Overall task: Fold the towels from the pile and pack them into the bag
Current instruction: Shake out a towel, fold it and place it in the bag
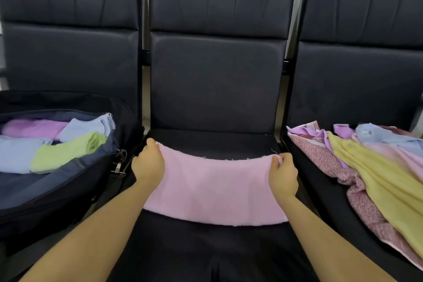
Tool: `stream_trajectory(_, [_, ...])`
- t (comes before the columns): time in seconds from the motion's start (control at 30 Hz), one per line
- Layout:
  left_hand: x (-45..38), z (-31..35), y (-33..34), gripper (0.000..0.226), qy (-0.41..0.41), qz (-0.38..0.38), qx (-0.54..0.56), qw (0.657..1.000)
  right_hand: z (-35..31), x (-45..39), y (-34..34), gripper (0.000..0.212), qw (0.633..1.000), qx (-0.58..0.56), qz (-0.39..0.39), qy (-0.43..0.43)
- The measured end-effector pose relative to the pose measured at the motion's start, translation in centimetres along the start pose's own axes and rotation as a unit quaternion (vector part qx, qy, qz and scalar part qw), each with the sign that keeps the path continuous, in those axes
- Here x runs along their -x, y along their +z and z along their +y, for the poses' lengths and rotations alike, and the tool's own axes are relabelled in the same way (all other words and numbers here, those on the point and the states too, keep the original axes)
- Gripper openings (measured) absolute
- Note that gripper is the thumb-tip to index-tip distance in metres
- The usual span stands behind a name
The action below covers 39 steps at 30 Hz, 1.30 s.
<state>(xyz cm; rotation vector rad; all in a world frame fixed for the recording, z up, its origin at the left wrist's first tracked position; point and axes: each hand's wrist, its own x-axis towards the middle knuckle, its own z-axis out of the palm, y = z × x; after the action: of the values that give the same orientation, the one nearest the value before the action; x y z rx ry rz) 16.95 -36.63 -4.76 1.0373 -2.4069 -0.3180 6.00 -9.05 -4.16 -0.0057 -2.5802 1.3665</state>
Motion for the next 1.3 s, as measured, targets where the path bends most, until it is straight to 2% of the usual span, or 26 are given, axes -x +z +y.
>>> stream_trajectory(0.17, [-1.7,0.0,2.0,0.023,-0.014,-0.001,-0.023,1.0,0.0,-1.9,1.9,0.024,0.999,0.039,-0.007,-0.017])
stream_trajectory(0.27, [-0.4,0.1,3.3,0.047,0.076,0.011,-0.064,0.995,0.5,-1.6,3.1,0.027,0.99,0.115,0.012,-0.085])
stream_trajectory(0.33, [1.3,0.4,4.4,0.047,0.177,-0.005,-0.074,0.981,1.0,-0.7,3.8,0.038,0.964,0.195,0.014,-0.181])
stream_trajectory(0.4, [3.5,1.2,4.6,0.04,0.225,-0.074,-0.063,0.969,1.3,0.6,4.3,0.043,0.935,0.225,-0.054,-0.267])
stream_trajectory(0.43, [4.5,1.4,4.6,0.045,0.229,-0.119,-0.075,0.963,1.6,1.2,4.5,0.045,0.919,0.237,-0.109,-0.296])
stream_trajectory(0.5, [6.0,1.0,5.0,0.057,0.21,-0.225,-0.117,0.944,2.4,2.3,4.7,0.057,0.879,0.297,-0.227,-0.297])
stream_trajectory(0.57, [7.0,0.5,4.6,0.061,0.187,-0.29,-0.16,0.925,3.4,3.2,4.4,0.074,0.831,0.384,-0.297,-0.271])
stream_trajectory(0.67, [8.4,0.2,3.4,0.063,0.177,-0.332,-0.175,0.91,4.0,4.2,3.2,0.06,0.792,0.441,-0.331,-0.263])
stream_trajectory(0.83, [10.7,0.1,1.8,0.062,0.174,-0.365,-0.161,0.9,4.0,5.7,1.1,0.058,0.783,0.44,-0.367,-0.243])
stream_trajectory(0.9, [10.9,0.5,0.9,0.062,0.143,-0.356,-0.12,0.915,4.0,6.0,0.6,0.057,0.784,0.432,-0.373,-0.244])
stream_trajectory(0.97, [10.6,0.8,0.0,0.06,0.098,-0.276,-0.086,0.952,3.9,6.2,0.2,0.055,0.79,0.425,-0.362,-0.254])
stream_trajectory(1.03, [10.2,0.4,-0.7,0.059,0.072,-0.179,-0.14,0.971,3.6,6.5,-0.3,0.053,0.798,0.414,-0.346,-0.268])
stream_trajectory(1.07, [10.0,-0.1,-0.9,0.061,0.062,-0.154,-0.183,0.969,3.5,6.6,-0.4,0.052,0.802,0.405,-0.341,-0.276])
stream_trajectory(1.13, [10.0,-1.3,-0.9,0.067,0.055,-0.153,-0.239,0.957,3.0,6.8,-0.5,0.05,0.807,0.386,-0.346,-0.285])
stream_trajectory(1.3, [9.6,-2.3,-1.0,0.063,0.111,-0.153,-0.266,0.945,2.2,7.0,0.2,0.05,0.808,0.353,-0.373,-0.289])
